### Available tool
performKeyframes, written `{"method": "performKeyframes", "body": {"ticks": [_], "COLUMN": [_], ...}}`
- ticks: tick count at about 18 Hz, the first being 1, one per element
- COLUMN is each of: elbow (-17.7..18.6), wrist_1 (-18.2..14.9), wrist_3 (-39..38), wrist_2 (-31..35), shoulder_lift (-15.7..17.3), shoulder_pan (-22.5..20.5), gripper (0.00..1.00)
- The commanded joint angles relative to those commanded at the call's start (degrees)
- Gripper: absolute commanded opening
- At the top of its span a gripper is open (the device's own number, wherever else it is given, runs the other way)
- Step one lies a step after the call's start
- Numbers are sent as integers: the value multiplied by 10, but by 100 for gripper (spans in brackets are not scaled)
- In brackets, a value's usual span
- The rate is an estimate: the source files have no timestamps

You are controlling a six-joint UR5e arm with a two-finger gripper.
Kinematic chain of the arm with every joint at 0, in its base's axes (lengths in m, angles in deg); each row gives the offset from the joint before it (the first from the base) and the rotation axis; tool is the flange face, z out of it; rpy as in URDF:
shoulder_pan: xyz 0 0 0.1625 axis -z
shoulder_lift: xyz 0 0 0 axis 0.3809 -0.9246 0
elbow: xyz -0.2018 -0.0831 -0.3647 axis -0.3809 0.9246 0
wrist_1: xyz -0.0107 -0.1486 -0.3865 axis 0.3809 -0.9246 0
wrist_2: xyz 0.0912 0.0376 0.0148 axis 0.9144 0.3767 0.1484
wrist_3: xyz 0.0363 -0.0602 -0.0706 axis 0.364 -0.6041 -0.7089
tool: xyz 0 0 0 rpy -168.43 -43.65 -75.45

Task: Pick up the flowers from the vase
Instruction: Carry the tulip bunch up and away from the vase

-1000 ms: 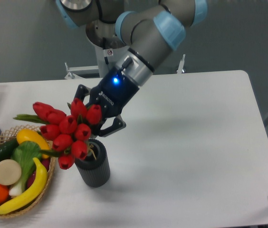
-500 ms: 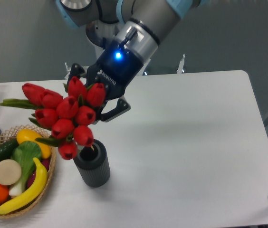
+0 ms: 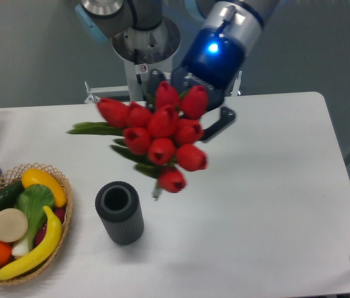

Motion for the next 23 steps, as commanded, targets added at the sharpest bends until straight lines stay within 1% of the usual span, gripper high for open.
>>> {"method": "performKeyframes", "body": {"ticks": [5, 14, 15, 23], "elbow": [-1, 12, 18, 22], "wrist_1": [0, 0, 2, -1], "wrist_3": [11, 12, 15, 19], "wrist_2": [-7, -7, -7, -8], "shoulder_lift": [-8, -9, -9, -8], "shoulder_pan": [-43, -91, -94, -100], "gripper": [43, 43, 43, 43]}}
